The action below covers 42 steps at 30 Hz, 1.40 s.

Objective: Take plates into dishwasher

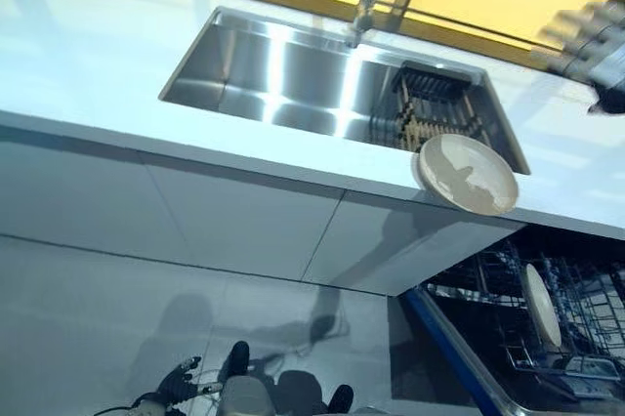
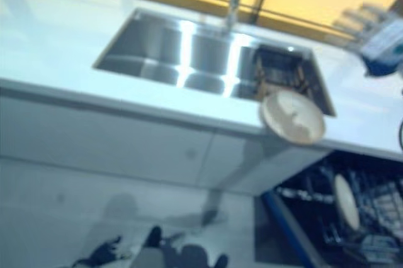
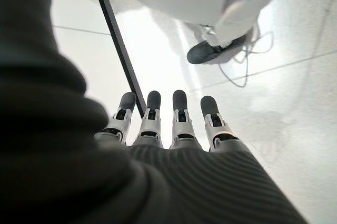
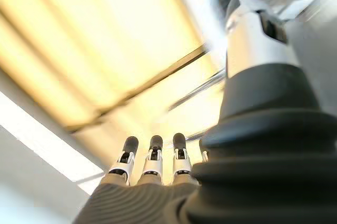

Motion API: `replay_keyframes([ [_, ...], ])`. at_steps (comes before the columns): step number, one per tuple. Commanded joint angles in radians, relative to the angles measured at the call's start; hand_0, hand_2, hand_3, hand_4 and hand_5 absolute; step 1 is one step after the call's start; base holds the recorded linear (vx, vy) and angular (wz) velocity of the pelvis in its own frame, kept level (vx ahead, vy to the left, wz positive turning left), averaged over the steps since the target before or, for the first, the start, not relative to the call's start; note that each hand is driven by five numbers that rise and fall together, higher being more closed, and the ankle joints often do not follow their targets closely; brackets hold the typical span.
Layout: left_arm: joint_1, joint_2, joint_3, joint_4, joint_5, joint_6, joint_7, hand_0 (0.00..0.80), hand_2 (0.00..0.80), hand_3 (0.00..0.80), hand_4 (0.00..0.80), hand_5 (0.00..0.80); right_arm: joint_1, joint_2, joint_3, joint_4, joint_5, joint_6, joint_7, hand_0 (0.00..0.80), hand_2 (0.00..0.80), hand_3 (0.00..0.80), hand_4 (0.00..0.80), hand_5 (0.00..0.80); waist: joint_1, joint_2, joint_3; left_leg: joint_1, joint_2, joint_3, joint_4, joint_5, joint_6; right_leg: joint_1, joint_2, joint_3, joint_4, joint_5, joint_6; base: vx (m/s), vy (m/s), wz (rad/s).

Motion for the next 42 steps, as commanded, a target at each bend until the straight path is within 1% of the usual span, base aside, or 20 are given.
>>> replay_keyframes([
  [1, -0.039, 0.001, -0.025, -0.012, -0.038, 0.026, 0.012, 0.0, 0.0, 0.0, 0.0, 0.0, 0.018, 0.032, -0.141, 0.009, 0.291, 0.138, -0.029, 0.0, 0.0, 0.0, 0.0, 0.0, -0.019, 0.006, -0.039, 0.091, -0.045, 0.08, 0.003, -0.175, 0.055, 0.001, -0.021, 0.058, 0.058, -0.013, 0.089, -0.04, 0.182, -0.26],
  [2, -0.05, 0.001, -0.027, -0.016, -0.039, 0.038, 0.013, 0.0, 0.0, 0.0, 0.0, 0.0, 0.123, 0.076, -0.262, -0.034, 0.335, 0.186, -0.021, 0.0, 0.0, 0.0, 0.0, 0.0, -0.027, 0.01, -0.04, 0.099, -0.051, 0.082, 0.003, -0.181, 0.063, -0.005, -0.034, 0.069, 0.07, 0.003, 0.099, -0.055, 0.194, -0.24],
  [3, -0.059, -0.002, -0.029, -0.015, -0.043, 0.044, 0.015, 0.0, 0.0, 0.0, 0.0, 0.0, 0.188, 0.106, -0.33, -0.072, 0.386, 0.196, -0.009, 0.0, 0.0, 0.0, 0.0, 0.0, -0.038, 0.016, -0.038, 0.104, -0.057, 0.084, 0.003, -0.184, 0.069, -0.015, -0.045, 0.08, 0.084, 0.024, 0.105, -0.062, 0.192, -0.21],
  [6, -0.084, -0.006, -0.028, -0.002, -0.041, 0.05, 0.019, 0.0, 0.0, 0.0, 0.0, 0.0, 0.325, 0.19, -0.463, -0.182, 0.419, 0.227, 0.009, 0.0, 0.0, 0.0, 0.0, 0.0, -0.056, 0.026, -0.033, 0.111, -0.069, 0.088, 0.003, -0.19, 0.079, -0.034, -0.067, 0.104, 0.109, 0.065, 0.112, -0.083, 0.16, -0.19],
  [7, -0.098, -0.008, -0.02, 0.017, -0.041, 0.049, 0.023, 0.0, 0.0, 0.0, 0.0, 0.0, 0.369, 0.224, -0.511, -0.24, 0.47, 0.238, 0.04, 0.0, 0.0, 0.0, 0.0, 0.0, -0.068, 0.03, -0.033, 0.112, -0.075, 0.092, 0.003, -0.191, 0.084, -0.049, -0.075, 0.118, 0.121, 0.084, 0.114, -0.108, 0.174, -0.2],
  [8, -0.109, -0.01, -0.015, 0.035, -0.044, 0.045, 0.028, 0.0, 0.0, 0.0, 0.0, 0.0, 0.388, 0.255, -0.531, -0.278, 0.498, 0.241, 0.053, 0.0, 0.0, 0.0, 0.0, 0.0, -0.078, 0.033, -0.032, 0.112, -0.08, 0.095, 0.003, -0.192, 0.087, -0.06, -0.081, 0.129, 0.132, 0.099, 0.114, -0.106, 0.181, -0.31],
  [11, -0.124, -0.022, 0.015, 0.077, -0.04, 0.038, 0.035, 0.0, 0.0, 0.0, 0.0, 0.0, 0.447, 0.331, -0.576, -0.367, 0.601, 0.217, 0.115, 0.0, 0.0, 0.0, 0.0, 0.0, -0.102, 0.038, -0.033, 0.112, -0.091, 0.102, 0.003, -0.196, 0.093, -0.083, -0.091, 0.153, 0.152, 0.124, 0.115, -0.08, 0.148, -0.29],
  [12, -0.133, -0.029, 0.032, 0.1, -0.034, 0.038, 0.037, 0.0, 0.0, 0.0, 0.0, 0.0, 0.489, 0.381, -0.598, -0.425, 0.625, 0.218, 0.152, 0.0, 0.0, 0.0, 0.0, 0.0, -0.114, 0.039, -0.033, 0.112, -0.096, 0.108, 0.003, -0.199, 0.097, -0.096, -0.097, 0.163, 0.164, 0.139, 0.114, -0.073, 0.159, -0.28],
  [13, -0.137, -0.035, 0.042, 0.122, -0.027, 0.036, 0.04, 0.0, 0.0, 0.0, 0.0, 0.0, 0.512, 0.419, -0.601, -0.451, 0.654, 0.207, 0.179, 0.0, 0.0, 0.0, 0.0, 0.0, -0.122, 0.04, -0.035, 0.115, -0.1, 0.113, 0.003, -0.203, 0.1, -0.105, -0.099, 0.169, 0.172, 0.146, 0.113, -0.06, 0.145, -0.27],
  [14, -0.138, -0.037, 0.045, 0.13, -0.025, 0.035, 0.042, 0.0, 0.0, 0.0, 0.0, 0.0, 0.52, 0.43, -0.601, -0.457, 0.668, 0.207, 0.197, 0.0, 0.0, 0.0, 0.0, 0.0, -0.124, 0.04, -0.036, 0.115, -0.101, 0.115, 0.003, -0.204, 0.101, -0.108, -0.1, 0.171, 0.175, 0.148, 0.113, -0.043, 0.131, -0.3],
  [15, -0.14, -0.043, 0.054, 0.155, -0.025, 0.027, 0.045, 0.0, 0.0, 0.0, 0.0, 0.0, 0.547, 0.477, -0.592, -0.488, 0.658, 0.218, 0.213, 0.0, 0.0, 0.0, 0.0, 0.0, -0.131, 0.041, -0.037, 0.118, -0.105, 0.121, 0.003, -0.207, 0.104, -0.117, -0.103, 0.178, 0.183, 0.155, 0.113, -0.034, 0.104, -0.28],
  [16, -0.14, -0.048, 0.058, 0.165, -0.022, 0.024, 0.047, 0.0, 0.0, 0.0, 0.0, 0.0, 0.559, 0.501, -0.588, -0.495, 0.665, 0.226, 0.231, 0.0, 0.0, 0.0, 0.0, 0.0, -0.134, 0.042, -0.038, 0.119, -0.106, 0.125, 0.003, -0.208, 0.105, -0.118, -0.104, 0.18, 0.183, 0.155, 0.111, -0.033, 0.107, -0.28],
  [17, -0.139, -0.054, 0.061, 0.173, -0.017, 0.021, 0.05, 0.0, 0.0, 0.0, 0.0, 0.0, 0.57, 0.528, -0.579, -0.504, 0.667, 0.22, 0.241, 0.0, 0.0, 0.0, 0.0, 0.0, -0.136, 0.043, -0.038, 0.12, -0.107, 0.13, 0.003, -0.211, 0.107, -0.117, -0.106, 0.179, 0.181, 0.158, 0.11, -0.026, 0.083, -0.25],
  [20, -0.137, -0.069, 0.063, 0.187, -0.018, 0.011, 0.058, 0.0, 0.0, 0.0, 0.0, 0.0, 0.587, 0.593, -0.545, -0.538, 0.612, 0.219, 0.235, 0.0, 0.0, 0.0, 0.0, 0.0, -0.139, 0.043, -0.038, 0.124, -0.109, 0.143, 0.003, -0.217, 0.11, -0.12, -0.114, 0.177, 0.179, 0.17, 0.113, -0.019, 0.055, -0.16],
  [22, -0.138, -0.08, 0.064, 0.193, -0.013, 0.004, 0.062, 0.0, 0.0, 0.0, 0.0, 0.0, 0.589, 0.63, -0.514, -0.559, 0.542, 0.227, 0.231, 0.0, 0.0, 0.0, 0.0, 0.0, -0.136, 0.044, -0.039, 0.126, -0.111, 0.148, 0.003, -0.222, 0.111, -0.119, -0.116, 0.17, 0.169, 0.166, 0.114, 0.0, 0.032, -0.11],
  [23, -0.137, -0.083, 0.063, 0.195, -0.011, 0.003, 0.063, 0.0, 0.0, 0.0, 0.0, 0.0, 0.592, 0.637, -0.504, -0.566, 0.512, 0.235, 0.225, 0.0, 0.0, 0.0, 0.0, 0.0, -0.133, 0.044, -0.041, 0.126, -0.112, 0.149, 0.003, -0.223, 0.111, -0.118, -0.117, 0.168, 0.164, 0.165, 0.115, 0.017, 0.01, -0.05],
  [28, -0.133, -0.092, 0.067, 0.204, 0.006, -0.008, 0.066, 0.0, 0.0, 0.0, 0.0, 0.0, 0.59, 0.654, -0.45, -0.578, 0.51, 0.265, 0.239, 0.0, 0.0, 0.0, 0.0, 0.0, -0.116, 0.041, -0.048, 0.129, -0.111, 0.156, 0.003, -0.229, 0.112, -0.099, -0.112, 0.152, 0.141, 0.14, 0.113, 0.007, -0.013, 0.0],
  [32, -0.125, -0.097, 0.063, 0.196, 0.013, -0.007, 0.063, 0.0, 0.0, 0.0, 0.0, 0.0, 0.596, 0.666, -0.418, -0.568, 0.485, 0.281, 0.223, 0.0, 0.0, 0.0, 0.0, 0.0, -0.103, 0.042, -0.051, 0.133, -0.108, 0.155, 0.003, -0.23, 0.116, -0.084, -0.108, 0.146, 0.135, 0.115, 0.11, 0.031, -0.034, 0.0],
  [35, -0.121, -0.096, 0.062, 0.192, 0.026, -0.005, 0.054, 0.0, 0.0, 0.0, 0.0, 0.0, 0.599, 0.673, -0.391, -0.553, 0.431, 0.315, 0.2, 0.0, 0.0, 0.0, 0.0, 0.0, -0.092, 0.044, -0.051, 0.133, -0.106, 0.146, 0.003, -0.227, 0.116, -0.075, -0.105, 0.143, 0.133, 0.101, 0.11, 0.028, -0.051, 0.02],
  [42, -0.118, -0.103, 0.044, 0.185, 0.042, -0.008, 0.054, 0.0, 0.0, 0.0, 0.0, 0.0, 0.61, 0.688, -0.351, -0.526, 0.283, 0.348, 0.154, 0.0, 0.0, 0.0, 0.0, 0.0, -0.083, 0.048, -0.047, 0.132, -0.101, 0.13, 0.003, -0.223, 0.115, -0.067, -0.097, 0.145, 0.133, 0.081, 0.11, 0.021, -0.051, 0.04],
])
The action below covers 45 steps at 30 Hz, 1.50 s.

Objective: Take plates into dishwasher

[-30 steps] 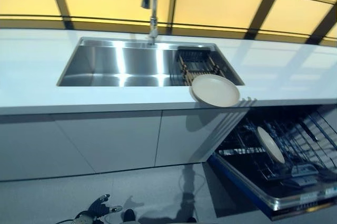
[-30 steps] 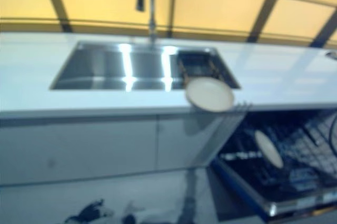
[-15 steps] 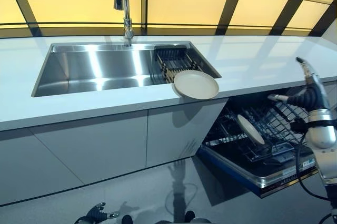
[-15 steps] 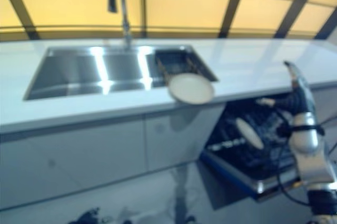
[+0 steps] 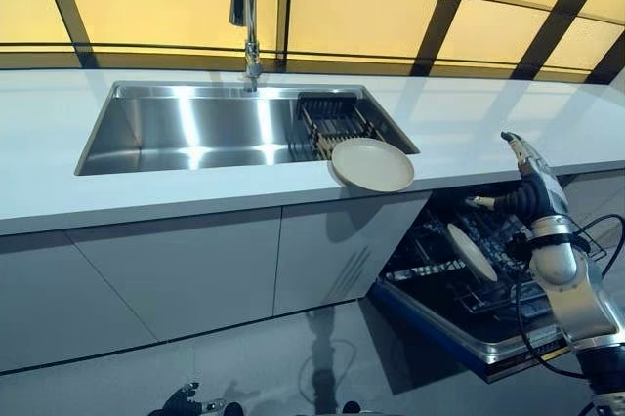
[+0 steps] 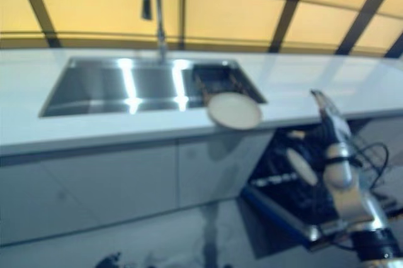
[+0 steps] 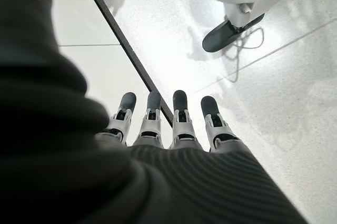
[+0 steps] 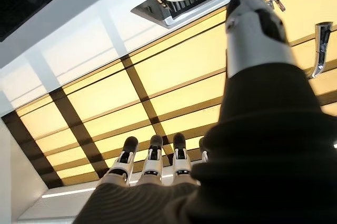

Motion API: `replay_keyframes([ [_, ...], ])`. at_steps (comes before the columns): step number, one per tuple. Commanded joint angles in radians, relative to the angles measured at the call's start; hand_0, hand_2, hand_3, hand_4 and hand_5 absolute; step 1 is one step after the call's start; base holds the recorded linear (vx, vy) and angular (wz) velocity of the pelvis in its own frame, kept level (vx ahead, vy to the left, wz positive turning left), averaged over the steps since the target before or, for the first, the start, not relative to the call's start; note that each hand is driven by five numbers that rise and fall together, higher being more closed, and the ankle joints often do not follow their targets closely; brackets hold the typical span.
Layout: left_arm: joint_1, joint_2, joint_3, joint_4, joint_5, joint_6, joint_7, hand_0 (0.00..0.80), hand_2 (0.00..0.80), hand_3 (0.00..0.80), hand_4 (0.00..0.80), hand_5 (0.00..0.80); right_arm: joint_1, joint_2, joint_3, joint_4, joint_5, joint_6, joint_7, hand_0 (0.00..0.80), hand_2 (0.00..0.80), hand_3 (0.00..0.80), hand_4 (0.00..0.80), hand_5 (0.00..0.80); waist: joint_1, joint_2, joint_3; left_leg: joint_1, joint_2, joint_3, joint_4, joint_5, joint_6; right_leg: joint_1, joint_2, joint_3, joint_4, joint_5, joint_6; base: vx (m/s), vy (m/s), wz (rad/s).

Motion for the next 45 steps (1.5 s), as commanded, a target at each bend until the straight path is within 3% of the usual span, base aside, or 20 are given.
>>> replay_keyframes([
  [1, -0.061, -0.025, 0.018, -0.035, 0.024, -0.035, 0.003, 0.0, 0.0, 0.0, 0.0, 0.0, -0.1, -0.035, 0.011, -0.011, -0.084, 0.013, -0.062, 0.0, 0.0, 0.0, 0.0, 0.0, 0.052, 0.063, 0.044, 0.06, -0.061, -0.003, 0.006, -0.202, 0.078, 0.003, -0.027, 0.002, 0.062, 0.062, 0.074, 0.016, -0.048, 0.06],
  [12, -0.059, -0.027, 0.01, -0.052, 0.045, -0.03, 0.0, 0.0, 0.0, 0.0, 0.0, 0.0, -0.107, 0.002, 0.095, 0.063, -0.106, 0.007, -0.043, 0.0, 0.0, 0.0, 0.0, 0.0, 0.069, 0.061, 0.054, 0.054, -0.052, -0.018, 0.006, -0.194, 0.074, 0.001, -0.019, -0.006, 0.067, 0.05, 0.076, 0.007, -0.042, 0.05],
  [25, -0.057, -0.019, -0.01, -0.072, 0.062, -0.026, -0.011, 0.0, 0.0, 0.0, 0.0, 0.0, -0.179, 0.081, 0.198, 0.189, -0.123, 0.035, -0.119, 0.0, 0.0, 0.0, 0.0, 0.0, 0.102, 0.074, 0.061, 0.049, -0.048, -0.045, 0.006, -0.183, 0.07, 0.014, -0.013, -0.029, 0.074, 0.019, 0.067, 0.021, -0.035, 0.07],
  [45, -0.036, -0.023, -0.008, -0.091, 0.073, -0.041, -0.024, 0.0, 0.0, 0.0, 0.0, 0.0, -0.192, 0.118, 0.198, 0.187, -0.135, 0.04, -0.248, 0.0, 0.0, 0.0, 0.0, 0.0, 0.122, 0.086, 0.073, 0.042, -0.05, -0.07, 0.006, -0.178, 0.07, 0.011, -0.017, -0.048, 0.088, 0.013, 0.063, 0.007, -0.008, 0.07],
])
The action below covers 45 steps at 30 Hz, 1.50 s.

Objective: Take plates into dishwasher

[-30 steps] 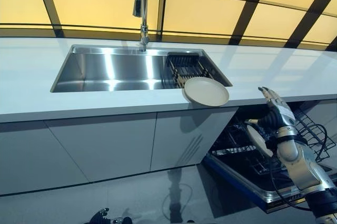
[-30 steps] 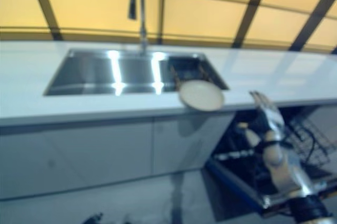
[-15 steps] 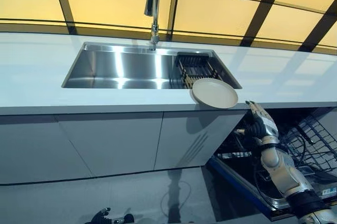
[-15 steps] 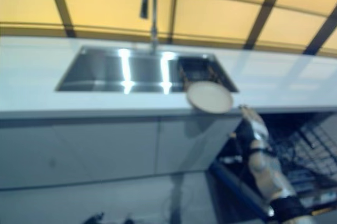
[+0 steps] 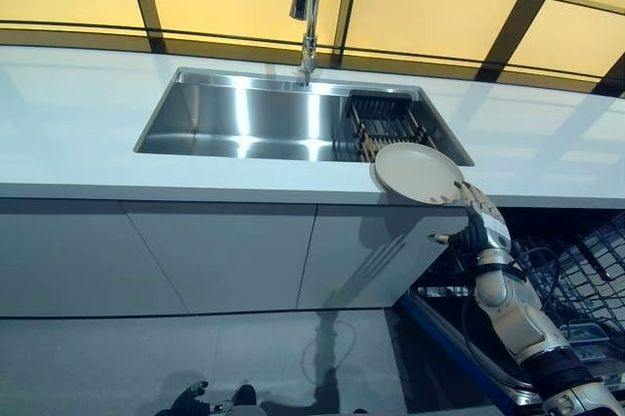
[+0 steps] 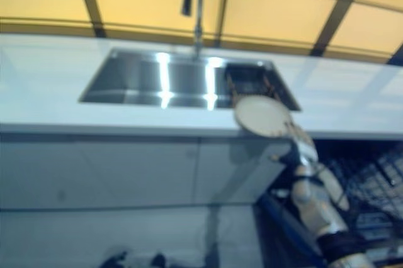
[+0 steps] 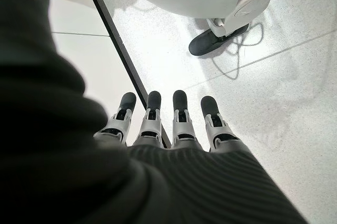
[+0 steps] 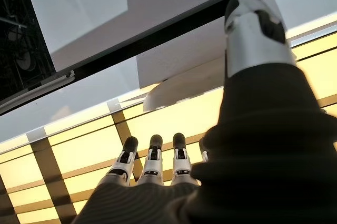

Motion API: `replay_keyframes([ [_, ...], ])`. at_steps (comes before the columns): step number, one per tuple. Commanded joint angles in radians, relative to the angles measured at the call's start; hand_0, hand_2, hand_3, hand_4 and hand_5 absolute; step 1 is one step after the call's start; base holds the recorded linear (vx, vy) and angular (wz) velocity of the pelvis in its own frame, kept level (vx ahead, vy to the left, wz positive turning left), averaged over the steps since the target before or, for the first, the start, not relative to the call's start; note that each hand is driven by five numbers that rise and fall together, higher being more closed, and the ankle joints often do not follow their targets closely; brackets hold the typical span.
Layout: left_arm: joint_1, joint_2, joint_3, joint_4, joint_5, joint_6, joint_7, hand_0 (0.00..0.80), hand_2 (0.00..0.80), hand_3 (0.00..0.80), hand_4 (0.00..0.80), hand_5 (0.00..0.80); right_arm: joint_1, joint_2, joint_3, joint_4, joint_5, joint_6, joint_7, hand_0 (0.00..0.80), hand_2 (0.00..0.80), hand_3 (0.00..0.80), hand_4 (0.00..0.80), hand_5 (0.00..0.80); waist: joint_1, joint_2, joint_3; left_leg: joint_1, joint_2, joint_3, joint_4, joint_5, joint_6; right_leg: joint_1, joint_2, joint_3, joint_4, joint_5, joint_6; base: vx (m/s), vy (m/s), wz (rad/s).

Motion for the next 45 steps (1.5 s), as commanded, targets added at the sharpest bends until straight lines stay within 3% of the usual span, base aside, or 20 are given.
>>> replay_keyframes([
  [1, -0.05, -0.01, -0.007, -0.037, 0.034, -0.039, -0.005, 0.0, 0.0, 0.0, 0.0, 0.0, -0.145, -0.035, -0.025, -0.031, -0.035, -0.019, -0.088, 0.0, 0.0, 0.0, 0.0, 0.0, 0.042, 0.049, 0.033, 0.06, -0.054, 0.029, 0.006, -0.184, 0.077, -0.058, -0.036, 0.024, 0.124, 0.023, 0.075, 0.0, 0.0, 0.0],
  [15, -0.049, -0.016, -0.01, -0.027, 0.039, -0.041, -0.002, 0.0, 0.0, 0.0, 0.0, 0.0, -0.12, -0.036, -0.033, -0.038, -0.053, -0.023, -0.115, 0.0, 0.0, 0.0, 0.0, 0.0, 0.038, 0.045, 0.033, 0.061, -0.058, 0.03, 0.006, -0.189, 0.08, -0.073, -0.04, 0.026, 0.133, 0.035, 0.079, 0.0, 0.0, 0.0],
  [23, -0.049, -0.011, -0.019, -0.037, 0.047, -0.038, -0.008, 0.0, 0.0, 0.0, 0.0, 0.0, -0.156, -0.061, -0.006, -0.017, -0.129, 0.014, -0.126, 0.0, 0.0, 0.0, 0.0, 0.0, 0.047, 0.042, 0.039, 0.059, -0.057, 0.022, 0.006, -0.19, 0.083, -0.077, -0.038, 0.027, 0.14, 0.028, 0.078, 0.0, 0.0, 0.0],
  [45, -0.05, 0.003, -0.028, -0.048, 0.061, -0.03, -0.026, 0.0, 0.0, 0.0, 0.0, 0.0, -0.223, -0.051, 0.03, 0.041, -0.13, 0.053, -0.104, 0.0, 0.0, 0.0, 0.0, 0.0, 0.07, 0.037, 0.057, 0.055, -0.061, -0.004, 0.006, -0.19, 0.086, -0.088, -0.046, 0.026, 0.16, 0.035, 0.077, 0.009, 0.001, 0.01],
])
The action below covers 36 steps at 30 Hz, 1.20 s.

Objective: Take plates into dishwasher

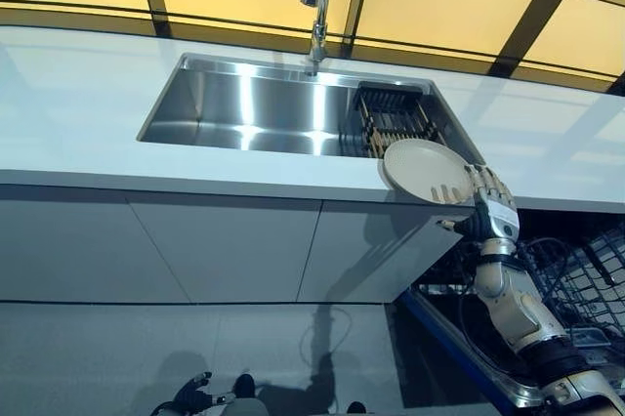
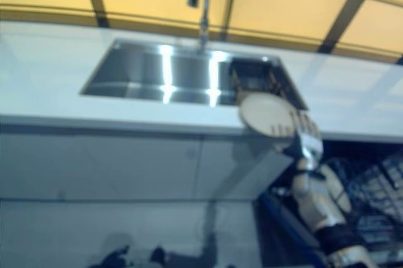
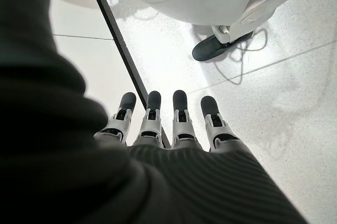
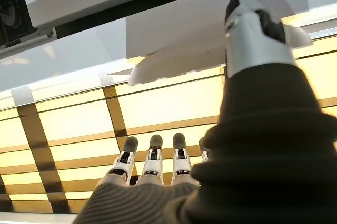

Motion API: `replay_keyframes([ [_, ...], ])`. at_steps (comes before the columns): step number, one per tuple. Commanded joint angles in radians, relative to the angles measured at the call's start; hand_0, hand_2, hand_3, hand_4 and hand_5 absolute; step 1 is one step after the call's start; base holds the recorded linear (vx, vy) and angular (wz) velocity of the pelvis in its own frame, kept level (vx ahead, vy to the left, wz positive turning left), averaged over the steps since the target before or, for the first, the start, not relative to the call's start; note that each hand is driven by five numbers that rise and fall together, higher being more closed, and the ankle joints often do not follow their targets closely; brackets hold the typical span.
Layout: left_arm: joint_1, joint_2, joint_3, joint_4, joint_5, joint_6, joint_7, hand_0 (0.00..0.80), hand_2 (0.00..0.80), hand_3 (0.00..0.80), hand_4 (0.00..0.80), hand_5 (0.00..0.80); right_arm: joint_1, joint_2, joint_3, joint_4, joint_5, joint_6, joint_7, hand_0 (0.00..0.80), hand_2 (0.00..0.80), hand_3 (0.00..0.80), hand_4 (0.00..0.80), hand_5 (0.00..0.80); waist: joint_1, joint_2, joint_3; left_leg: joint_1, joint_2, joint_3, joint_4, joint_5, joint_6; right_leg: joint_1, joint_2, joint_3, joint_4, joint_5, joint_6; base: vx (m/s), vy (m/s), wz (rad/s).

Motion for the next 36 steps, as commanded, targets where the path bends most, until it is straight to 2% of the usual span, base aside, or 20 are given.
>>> replay_keyframes([
  [1, -0.037, 0.002, -0.028, -0.03, 0.059, -0.019, -0.01, 0.0, 0.0, 0.0, 0.0, 0.0, -0.165, -0.049, 0.028, 0.017, -0.025, 0.005, -0.021, 0.0, 0.0, 0.0, 0.0, 0.0, 0.046, 0.05, 0.025, 0.068, -0.059, 0.01, 0.006, -0.19, 0.087, -0.089, -0.047, 0.035, 0.15, 0.05, 0.071, 0.041, 0.0, 0.14],
  [28, -0.028, 0.003, -0.036, -0.058, 0.063, -0.022, -0.014, 0.0, 0.0, 0.0, 0.0, 0.0, -0.18, 0.003, 0.054, 0.082, -0.005, 0.03, -0.022, 0.0, 0.0, 0.0, 0.0, 0.0, 0.066, 0.053, 0.051, 0.058, -0.06, -0.01, 0.006, -0.188, 0.09, -0.107, -0.058, 0.033, 0.177, 0.054, 0.07, 0.028, -0.001, 0.02],
  [33, -0.022, 0.001, -0.034, -0.062, 0.064, -0.024, -0.014, 0.0, 0.0, 0.0, 0.0, 0.0, -0.172, 0.003, 0.046, 0.077, -0.004, 0.028, -0.022, 0.242, 0.242, 0.242, 0.242, 0.242, 0.066, 0.054, 0.053, 0.057, -0.061, -0.012, 0.006, -0.188, 0.09, -0.109, -0.058, 0.035, 0.178, 0.054, 0.07, 0.013, -0.001, 0.06],
  [34, -0.022, 0.002, -0.032, -0.062, 0.065, -0.024, -0.015, 0.0, 0.0, 0.0, 0.0, 0.0, -0.174, 0.004, 0.046, 0.074, -0.003, 0.033, -0.019, 0.326, 0.326, 0.326, 0.326, 0.326, 0.066, 0.054, 0.053, 0.057, -0.06, -0.013, 0.006, -0.188, 0.09, -0.109, -0.058, 0.036, 0.177, 0.053, 0.07, 0.014, -0.005, 0.05],
  [36, -0.023, 0.001, -0.034, -0.062, 0.063, -0.024, -0.015, 0.0, 0.0, 0.0, 0.0, 0.0, -0.174, 0.004, 0.047, 0.075, -0.001, 0.033, -0.02, 0.402, 0.402, 0.402, 0.402, 0.402, 0.065, 0.053, 0.053, 0.058, -0.06, -0.012, 0.006, -0.189, 0.09, -0.11, -0.058, 0.036, 0.179, 0.055, 0.071, 0.0, 0.0, 0.0],
])
